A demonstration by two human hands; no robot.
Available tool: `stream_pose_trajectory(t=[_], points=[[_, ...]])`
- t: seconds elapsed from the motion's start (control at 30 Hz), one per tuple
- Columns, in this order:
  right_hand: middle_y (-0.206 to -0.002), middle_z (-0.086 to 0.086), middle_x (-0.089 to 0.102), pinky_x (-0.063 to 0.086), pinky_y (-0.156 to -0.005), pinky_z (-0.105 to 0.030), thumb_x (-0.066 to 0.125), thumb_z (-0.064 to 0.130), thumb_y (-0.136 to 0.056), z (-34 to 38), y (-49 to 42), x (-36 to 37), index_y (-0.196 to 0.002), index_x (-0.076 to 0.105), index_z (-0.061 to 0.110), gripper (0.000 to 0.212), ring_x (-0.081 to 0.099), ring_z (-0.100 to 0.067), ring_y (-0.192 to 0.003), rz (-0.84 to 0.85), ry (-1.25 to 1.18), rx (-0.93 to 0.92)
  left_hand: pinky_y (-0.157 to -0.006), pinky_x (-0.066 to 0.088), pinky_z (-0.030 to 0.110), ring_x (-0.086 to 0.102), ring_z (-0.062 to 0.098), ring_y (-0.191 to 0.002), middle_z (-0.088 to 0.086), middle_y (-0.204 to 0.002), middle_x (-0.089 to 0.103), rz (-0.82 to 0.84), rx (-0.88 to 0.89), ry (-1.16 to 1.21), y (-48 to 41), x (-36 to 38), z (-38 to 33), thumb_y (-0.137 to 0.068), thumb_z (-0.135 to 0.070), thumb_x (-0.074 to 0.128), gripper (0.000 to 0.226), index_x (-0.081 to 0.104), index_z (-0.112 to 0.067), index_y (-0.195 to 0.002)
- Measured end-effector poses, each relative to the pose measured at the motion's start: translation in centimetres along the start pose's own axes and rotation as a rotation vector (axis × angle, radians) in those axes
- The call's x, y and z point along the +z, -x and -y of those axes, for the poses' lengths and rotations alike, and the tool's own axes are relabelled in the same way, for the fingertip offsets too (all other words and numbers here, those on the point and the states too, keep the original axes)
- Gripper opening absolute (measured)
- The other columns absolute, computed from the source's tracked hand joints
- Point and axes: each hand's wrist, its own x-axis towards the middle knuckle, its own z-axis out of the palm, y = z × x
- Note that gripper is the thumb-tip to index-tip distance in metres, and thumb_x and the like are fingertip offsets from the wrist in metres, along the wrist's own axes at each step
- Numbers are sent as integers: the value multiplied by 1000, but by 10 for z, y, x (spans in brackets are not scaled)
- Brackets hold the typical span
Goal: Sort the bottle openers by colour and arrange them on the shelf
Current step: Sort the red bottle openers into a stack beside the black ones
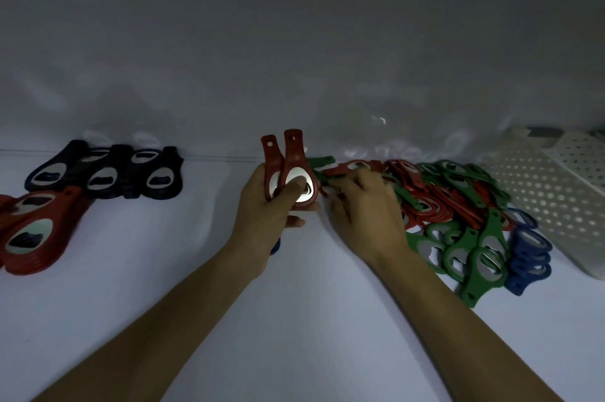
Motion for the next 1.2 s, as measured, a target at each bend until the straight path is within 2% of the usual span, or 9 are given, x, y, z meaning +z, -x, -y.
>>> stream_pose_trajectory(t=[0.1, 0.33, 0.5, 0.63, 0.73, 0.83, 0.97, 1.13, 1.2], points=[[-104, -2, 55, 31, -81, -33, 52, 39, -93, 0, -1, 7, -110, 70, 21, 30, 47, -22, -100, 116, 151, 54, -47, 50, 19, 72, 17, -68, -6, -92, 71, -32, 22, 1, -1, -2, 1, -81, -13, 69, 32, 56, -33, -103], [-97, -2, 64, 27, -77, -32, 57, 24, -91, 5, -2, -2, -94, 69, 14, 16, 55, -23, -94, 54, 211, -52, -47, 51, 18, 69, 8, -68, -6, -92, 67, -105, 25, -18, -2, -3, 2, -76, -8, 74, 37, 57, -30, -99], [-112, 6, 57, 24, -84, -30, 47, 53, -91, 1, -2, -1, -110, 67, 25, 39, 43, -16, -108, 165, 186, 38, -44, 49, 18, 70, 20, -72, 4, -97, 69, -104, 34, -74, -1, -2, 1, -77, -10, 74, 36, 58, -25, -105], [-104, 3, 57, 25, -80, -31, 51, 40, -94, 4, -3, 0, -103, 72, 21, 30, 45, -20, -104, 111, 235, -44, -44, 48, 18, 70, 18, -67, 4, -96, 69, -105, 44, -111, 0, -2, 1, -77, -13, 74, 36, 58, -22, -109], [-91, 0, 62, 29, -73, -30, 50, 32, -97, 6, -5, -6, -91, 70, 16, 27, 54, -21, -87, -16, 226, -82, -46, 48, 18, 70, 20, -72, 7, -100, 69, -100, 27, -110, -1, -3, 1, -80, -13, 71, 39, 57, -15, -117], [-82, -7, 63, 36, -62, -21, 52, 22, -95, 2, -5, -18, -82, 67, 7, 24, 54, -15, -67, -316, -98, 81, -47, 49, 18, 70, 17, -67, 4, -94, 70, -69, -11, -68, -1, -4, 1, -83, -12, 68, 29, 58, -19, -109], [-86, -14, 64, 35, -77, -1, 54, 6, -93, 4, 2, -21, -89, 67, -3, 17, 48, -1, -79, -514, -324, 8, -51, 51, 18, 71, 17, -65, -1, -80, 73, 10, -60, 4, 3, -1, 2, -82, -8, 68, 29, 59, -17, -108], [-91, -15, 69, 57, -67, -33, 59, 13, -91, 19, 6, -11, -96, 72, -4, 22, 67, -24, -77, -379, -285, -334, -60, 54, 20, 71, 15, -79, -1, -91, 74, 82, -41, 77, 5, 3, 1, -89, -17, 61, 23, 62, -20, -111], [-91, -16, 69, 58, -66, -35, 62, 14, -89, 22, 5, -8, -94, 72, -3, 21, 68, -25, -78, -379, -262, -368, -60, 55, 23, 71, 15, -79, 1, -90, 74, 62, -89, 181, 3, 2, 0, -93, -20, 54, 18, 63, -18, -109]])
